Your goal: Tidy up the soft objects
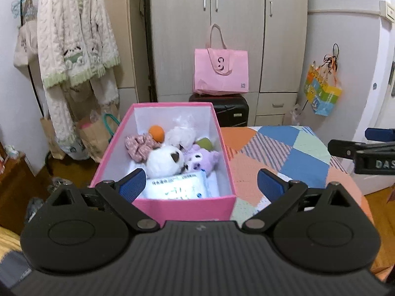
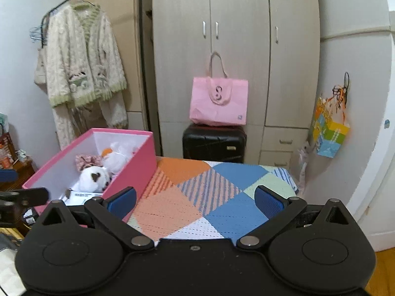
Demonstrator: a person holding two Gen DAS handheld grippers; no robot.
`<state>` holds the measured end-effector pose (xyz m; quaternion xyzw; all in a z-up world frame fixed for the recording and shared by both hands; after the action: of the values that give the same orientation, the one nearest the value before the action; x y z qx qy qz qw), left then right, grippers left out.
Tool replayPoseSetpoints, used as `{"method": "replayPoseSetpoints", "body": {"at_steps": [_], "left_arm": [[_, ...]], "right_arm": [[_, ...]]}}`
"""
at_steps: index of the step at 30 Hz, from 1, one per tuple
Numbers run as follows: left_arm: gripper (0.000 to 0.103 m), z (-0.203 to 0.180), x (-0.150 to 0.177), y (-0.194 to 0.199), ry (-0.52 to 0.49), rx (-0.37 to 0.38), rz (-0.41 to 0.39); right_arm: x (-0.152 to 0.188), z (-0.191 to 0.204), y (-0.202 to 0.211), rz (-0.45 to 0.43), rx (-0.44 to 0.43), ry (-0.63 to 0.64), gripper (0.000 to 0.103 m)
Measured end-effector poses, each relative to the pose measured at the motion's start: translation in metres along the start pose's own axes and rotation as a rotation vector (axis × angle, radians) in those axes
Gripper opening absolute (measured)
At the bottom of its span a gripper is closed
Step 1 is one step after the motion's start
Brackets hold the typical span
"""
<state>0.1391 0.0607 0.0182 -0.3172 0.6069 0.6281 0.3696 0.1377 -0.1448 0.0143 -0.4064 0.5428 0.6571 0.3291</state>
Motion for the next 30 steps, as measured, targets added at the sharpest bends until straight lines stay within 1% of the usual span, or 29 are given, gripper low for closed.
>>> {"method": "replayPoseSetpoints", "body": {"at_steps": [3,4,7,8,11,14,16,19,24,30], "left_arm": [[0.099,-0.005,0.005,-0.003,-0.026,-0.038,-0.004],[0.102,-0.007,0.007,-0.004,-0.035,-0.054,-0.008],[0.103,-0.009,0.01,-0.004,-0.047,-0.084,0.004],[0.103,-0.009,0.011,-0.002,-0.047,-0.084,-0.002],[0.103,-0.008,0.016,0.006,-0.027,-0.073,-0.016],[0.103,-0.008,0.019,0.011,-0.006,-0.027,-0.003],[0.103,-0.009,0.021,0.013,0.003,-0.014,0.005],[0.103,-0.01,0.022,0.013,0.023,0.003,0.009],[0.103,-0.01,0.025,0.019,0.039,-0.01,-0.035],[0.103,-0.014,0.03,0.019,0.029,-0.018,-0.046]], "right_arm": [[0.004,0.006,0.008,-0.025,0.024,0.024,0.103],[0.005,0.008,0.011,-0.03,0.034,0.023,0.103],[0.01,0.007,0.016,-0.015,0.061,-0.001,0.103],[0.011,0.004,0.017,-0.011,0.064,-0.025,0.103],[0.015,0.0,0.021,0.001,0.036,-0.075,0.103],[0.019,0.001,0.024,0.007,0.05,-0.076,0.103],[0.022,0.002,0.027,0.007,0.067,-0.074,0.103],[0.025,0.003,0.033,0.006,0.071,-0.078,0.103],[0.03,0.008,0.043,-0.021,0.09,-0.058,0.103],[0.035,0.015,0.047,-0.031,0.113,-0.02,0.103]]}}
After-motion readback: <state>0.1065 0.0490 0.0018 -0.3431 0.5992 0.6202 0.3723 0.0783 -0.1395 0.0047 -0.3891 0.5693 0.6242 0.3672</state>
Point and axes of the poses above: each gripper's, at about its wrist camera, not at the fingertips, and y roughly against the way its jaws point, z to its left, x to its underside, the point moved 5 cm from there along -y, roughly the way its jaws point, and after that the axes turned 8 degrees about -x, right-handed, at the moved point
